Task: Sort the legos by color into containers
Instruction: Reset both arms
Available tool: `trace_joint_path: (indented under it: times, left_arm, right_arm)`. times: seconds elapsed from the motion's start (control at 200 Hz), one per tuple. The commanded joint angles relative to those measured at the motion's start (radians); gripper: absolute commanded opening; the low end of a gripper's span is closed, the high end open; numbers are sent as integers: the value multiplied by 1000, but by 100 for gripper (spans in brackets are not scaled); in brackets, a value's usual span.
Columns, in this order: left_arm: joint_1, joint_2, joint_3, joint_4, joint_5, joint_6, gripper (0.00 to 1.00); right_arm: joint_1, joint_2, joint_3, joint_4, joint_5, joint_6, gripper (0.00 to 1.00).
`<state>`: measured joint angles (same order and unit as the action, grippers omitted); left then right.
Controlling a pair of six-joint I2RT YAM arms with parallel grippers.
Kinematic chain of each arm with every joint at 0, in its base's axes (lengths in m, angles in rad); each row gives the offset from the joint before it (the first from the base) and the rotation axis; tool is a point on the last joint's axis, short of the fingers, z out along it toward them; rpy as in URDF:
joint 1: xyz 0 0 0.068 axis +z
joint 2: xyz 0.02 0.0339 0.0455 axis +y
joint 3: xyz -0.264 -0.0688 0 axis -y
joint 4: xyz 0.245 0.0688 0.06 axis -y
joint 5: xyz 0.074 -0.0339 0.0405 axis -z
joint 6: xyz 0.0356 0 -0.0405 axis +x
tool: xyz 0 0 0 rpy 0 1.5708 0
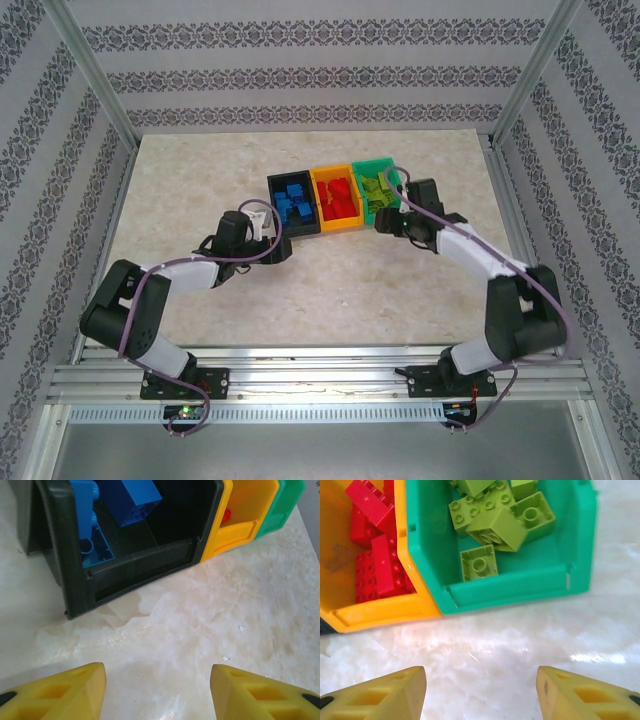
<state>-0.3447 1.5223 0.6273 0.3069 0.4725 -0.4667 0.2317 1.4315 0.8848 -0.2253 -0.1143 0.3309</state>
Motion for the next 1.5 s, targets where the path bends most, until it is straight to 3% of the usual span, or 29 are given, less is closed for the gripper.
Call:
trace_joint_path:
  times: [0.0,0.255,0.355,0.585,0.635,0.729,0.784,0.904,1.154,1.334,1.494]
  left_arm:
    - [14,-64,-30,21,-68,36,58]
    - [35,-252,-121,13,-269,89,61]
    - [42,-346,-164,-4,-413,102,72]
    - [43,-490,-211,-41,-646,145,81]
    - [44,-505,-211,-54,-687,157,83]
    - [44,-519,-207,-70,-732,173,86]
    - [44,-519,-201,-83,-761,180,87]
    - [43,-515,-204,-71,-853,200,100]
    - [47,-521,-221,-29,-1020,225,100]
    - [56,-485,-256,130,-1097,283,100]
    - [67,-326,-263,372,-1201,411,100]
  right_arm:
    - [2,-135,-77,13,94,-66,62]
    - [-45,-385,-233,91,232,-44,71]
    - [-67,-411,-273,157,258,-69,76]
    - [-73,-443,-410,404,384,-88,88]
    - [-75,-442,-444,474,451,-73,96]
    - [-89,-424,-511,626,534,-70,98]
    - [-108,-421,-509,621,545,-70,98]
    - [-125,-390,-519,674,543,-139,98]
    - [-132,-226,-535,825,565,-213,98]
    - [-138,-135,-529,934,526,-242,98]
    - [-143,-36,-535,1093,501,-266,98]
